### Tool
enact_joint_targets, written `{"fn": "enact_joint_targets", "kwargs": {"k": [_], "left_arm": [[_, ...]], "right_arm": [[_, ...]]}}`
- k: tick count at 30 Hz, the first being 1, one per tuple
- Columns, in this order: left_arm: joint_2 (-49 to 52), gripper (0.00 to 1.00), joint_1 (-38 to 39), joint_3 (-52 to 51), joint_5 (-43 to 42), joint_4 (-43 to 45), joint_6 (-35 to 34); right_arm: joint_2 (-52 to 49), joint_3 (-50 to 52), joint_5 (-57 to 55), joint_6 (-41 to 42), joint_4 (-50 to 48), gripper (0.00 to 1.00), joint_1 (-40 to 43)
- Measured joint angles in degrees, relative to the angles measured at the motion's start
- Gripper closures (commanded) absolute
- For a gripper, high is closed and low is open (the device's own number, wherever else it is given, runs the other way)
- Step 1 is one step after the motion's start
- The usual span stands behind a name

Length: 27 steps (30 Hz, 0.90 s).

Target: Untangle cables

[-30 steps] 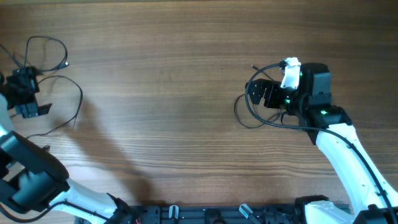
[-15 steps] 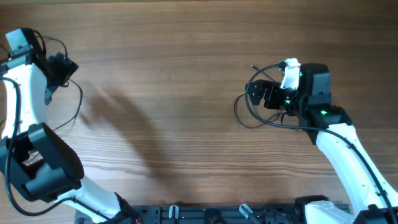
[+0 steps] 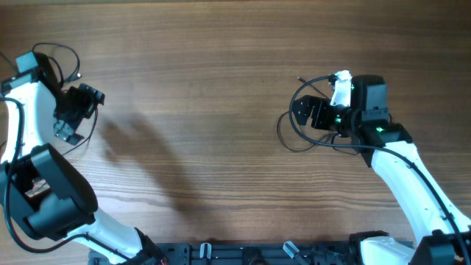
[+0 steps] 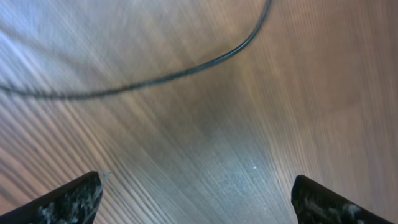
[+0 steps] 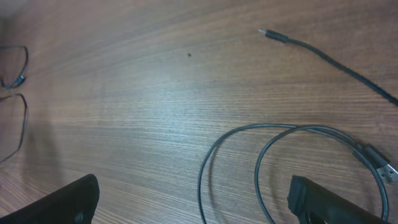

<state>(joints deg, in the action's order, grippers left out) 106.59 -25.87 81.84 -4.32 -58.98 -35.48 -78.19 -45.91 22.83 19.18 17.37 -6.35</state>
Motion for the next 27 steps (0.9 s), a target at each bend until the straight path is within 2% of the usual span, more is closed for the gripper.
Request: {"fn": "enact_joint_targets", "kwargs": {"k": [6,9,13,18,19,20,23,24,27], "left_arm": [[0.0,0.0,-1.0,-4.7,8.8,1.6,-22.4],[0.0,0.0,-1.5,-5.1,14.4,2.9,-28.8],[0.0,0.11,-1.6,-6.0,19.7,4.4,-35.8],[0.0,0.2,-1.6,-10.0,21.0,8.6,-39.0],[0.0,0.42,-1.6,-12.2,21.0,9.5,-39.7],[-0.1,0.58,-1.6,-13.4,21.3,10.7,-40.0],[-0.1,0.89,-1.9,-15.8,22.9,11.7,-40.5],[-0.1,0.96,-2.1,-16.1,23.7,11.7,-40.5],[-0.1,0.96,-3.3,-16.1,27.1,11.7,-39.4]], "right_arm": [[-1.5,0.0,-0.2,0.0,1.0,0.0,0.0],[-1.5,0.0,-0.2,0.0,1.1,0.0,0.0],[-1.5,0.0,-0.2,0.0,1.6,0.0,0.0],[-1.5,0.0,1.0,0.0,1.8,0.0,0.0],[-1.5,0.0,1.5,0.0,1.9,0.0,0.0],[-1.5,0.0,1.7,0.0,1.9,0.0,0.0],[-1.5,0.0,2.7,0.0,1.9,0.0,0.0],[-1.5,0.0,2.8,0.0,1.9,0.0,0.0],[-1.5,0.0,2.9,0.0,2.1,0.01,0.0]]}}
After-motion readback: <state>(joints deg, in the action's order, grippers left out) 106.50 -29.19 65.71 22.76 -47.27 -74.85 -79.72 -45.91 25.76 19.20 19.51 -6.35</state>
